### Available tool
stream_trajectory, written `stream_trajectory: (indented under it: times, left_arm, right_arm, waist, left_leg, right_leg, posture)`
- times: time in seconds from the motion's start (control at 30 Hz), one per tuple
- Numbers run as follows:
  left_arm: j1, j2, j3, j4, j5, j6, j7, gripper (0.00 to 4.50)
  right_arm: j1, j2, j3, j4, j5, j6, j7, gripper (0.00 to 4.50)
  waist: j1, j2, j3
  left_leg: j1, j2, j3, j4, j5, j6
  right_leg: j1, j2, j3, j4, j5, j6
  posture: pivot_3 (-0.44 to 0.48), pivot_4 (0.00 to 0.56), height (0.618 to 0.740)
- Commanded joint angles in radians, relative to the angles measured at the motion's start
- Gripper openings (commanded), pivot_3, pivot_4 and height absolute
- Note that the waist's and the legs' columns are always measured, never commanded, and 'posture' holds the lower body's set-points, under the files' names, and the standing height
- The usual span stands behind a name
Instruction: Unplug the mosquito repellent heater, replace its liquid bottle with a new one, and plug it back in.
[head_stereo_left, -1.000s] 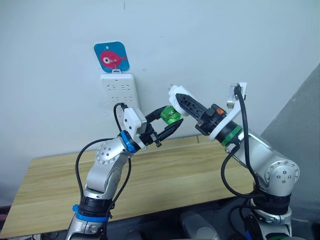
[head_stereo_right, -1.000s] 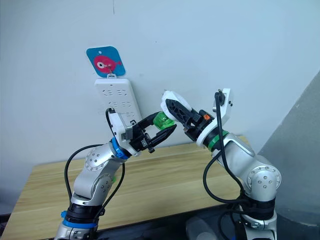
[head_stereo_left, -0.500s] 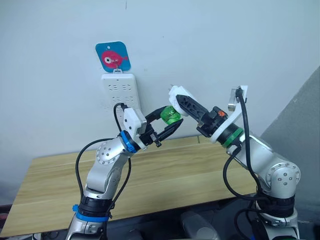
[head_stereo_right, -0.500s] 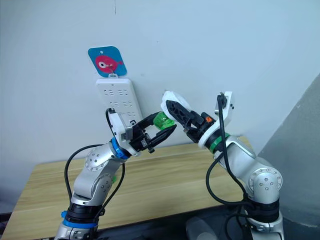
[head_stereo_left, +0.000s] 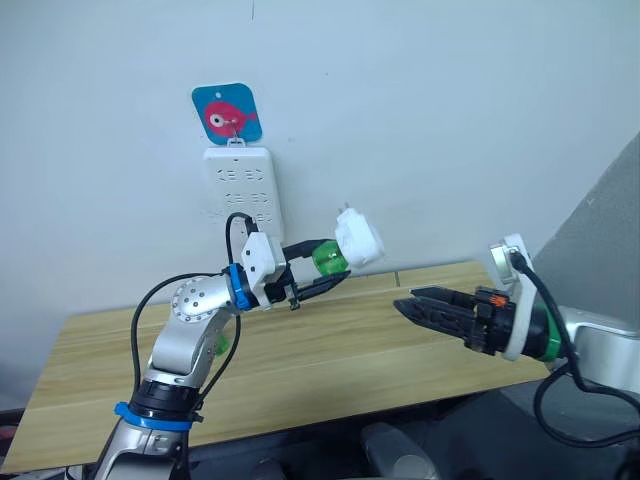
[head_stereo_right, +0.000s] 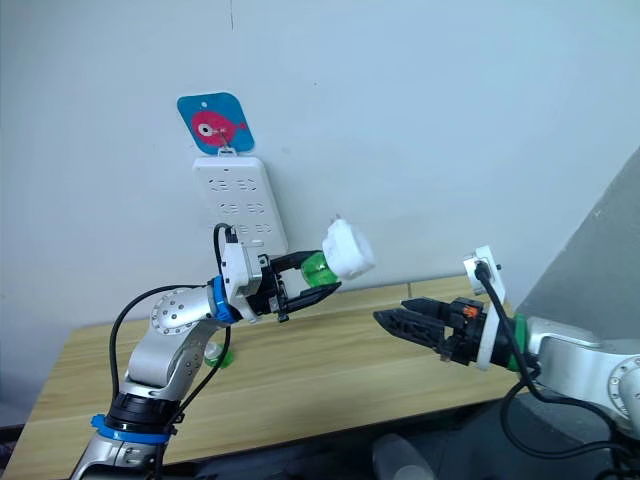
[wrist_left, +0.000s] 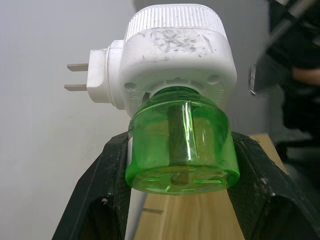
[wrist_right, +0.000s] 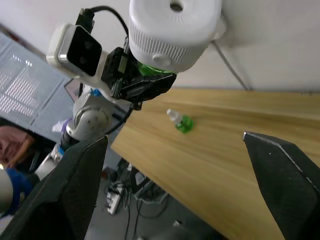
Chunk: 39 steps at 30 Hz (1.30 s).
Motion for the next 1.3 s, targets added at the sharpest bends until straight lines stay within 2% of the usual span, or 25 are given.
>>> stream_trajectory:
  times: [0.03, 0.23, 0.63, 1.3]
  left_arm:
    - [0.026, 0.038, -0.005, -0.024, 0.004, -0.079, -0.081, 2.23]
    - [0.074, 0.073, -0.021, -0.047, 0.030, -0.191, -0.146, 2.23]
    - [0.123, 0.093, -0.036, -0.095, 0.054, -0.257, -0.141, 2.23]
    - [0.111, 0.086, -0.052, -0.098, 0.062, -0.267, -0.123, 2.23]
  right_arm:
    - [-0.044, -0.050, 0.013, 0.033, -0.011, 0.035, 0.084, 4.50]
    - [-0.119, -0.071, 0.108, 0.116, -0.025, 0.095, 0.141, 4.50]
    - [-0.273, 0.022, 0.250, 0.216, 0.033, 0.128, 0.128, 4.50]
    - [-0.316, 0.170, 0.311, 0.199, 0.020, 0.097, 0.038, 4.50]
  waist:
    - [0.002, 0.000, 0.000]
    - [0.021, -0.003, 0.005]
    - [0.062, -0.004, 0.010]
    - [0.075, -0.004, 0.010]
  left_leg:
    - [0.000, 0.000, 0.000, 0.000, 0.000, 0.000]
    - [0.000, 0.000, 0.001, -0.001, 0.000, 0.000]
    - [0.001, 0.000, 0.008, -0.004, 0.000, 0.000]
    - [0.001, 0.001, 0.012, -0.006, 0.000, 0.000]
  right_leg:
    - [0.000, 0.000, 0.001, 0.000, 0.000, 0.000]
    - [0.000, 0.000, 0.002, -0.002, 0.000, 0.000]
    - [-0.003, 0.000, 0.011, -0.002, 0.000, 0.000]
    - [-0.005, 0.001, 0.016, -0.003, 0.000, 0.001]
  posture:
    - [-0.274, 0.065, 0.740]
    - [-0.247, 0.080, 0.740]
    - [-0.209, 0.084, 0.740]
    - [-0.209, 0.079, 0.740]
